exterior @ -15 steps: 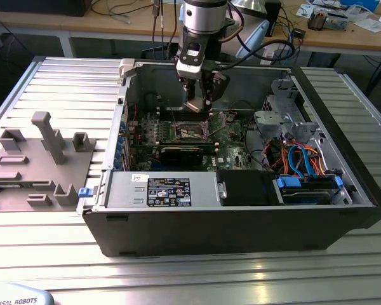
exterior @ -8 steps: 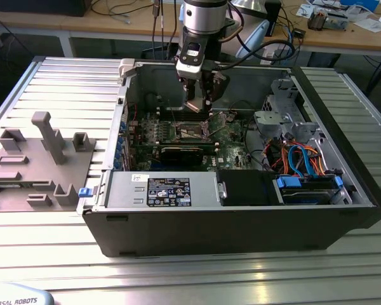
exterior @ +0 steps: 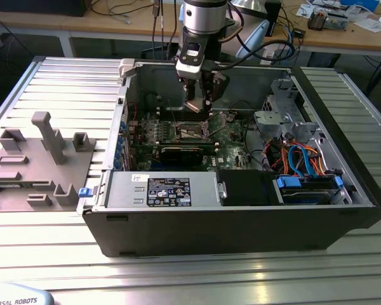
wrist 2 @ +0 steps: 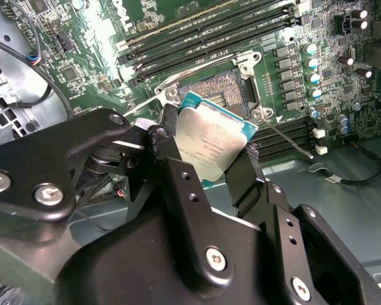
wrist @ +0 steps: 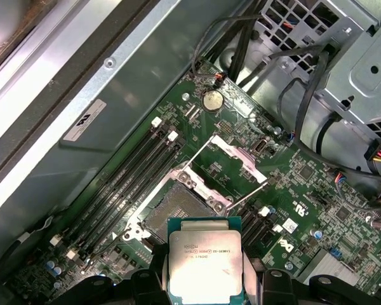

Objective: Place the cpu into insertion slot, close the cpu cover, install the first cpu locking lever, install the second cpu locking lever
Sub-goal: 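Place the cpu into insertion slot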

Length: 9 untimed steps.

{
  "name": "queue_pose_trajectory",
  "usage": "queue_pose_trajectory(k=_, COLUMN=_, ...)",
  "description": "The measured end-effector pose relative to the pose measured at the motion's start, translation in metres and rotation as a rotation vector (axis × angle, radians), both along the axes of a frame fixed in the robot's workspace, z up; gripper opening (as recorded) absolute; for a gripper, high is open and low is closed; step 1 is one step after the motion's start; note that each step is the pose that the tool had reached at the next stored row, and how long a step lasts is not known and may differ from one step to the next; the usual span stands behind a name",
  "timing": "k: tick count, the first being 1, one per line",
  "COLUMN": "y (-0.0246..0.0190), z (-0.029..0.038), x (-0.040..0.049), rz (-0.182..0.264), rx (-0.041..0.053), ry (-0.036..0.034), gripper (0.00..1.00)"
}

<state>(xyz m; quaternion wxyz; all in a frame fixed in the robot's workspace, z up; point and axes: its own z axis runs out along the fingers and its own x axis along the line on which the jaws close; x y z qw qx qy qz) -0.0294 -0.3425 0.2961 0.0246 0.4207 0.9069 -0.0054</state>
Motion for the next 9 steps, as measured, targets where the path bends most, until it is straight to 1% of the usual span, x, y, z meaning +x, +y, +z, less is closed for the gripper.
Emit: queue_pose_trajectory(k=9, y=0.0, z=-0.0003, x=0.0, rz=-0.006, rx=0.0, ry=-0.0001, gripper=0.55)
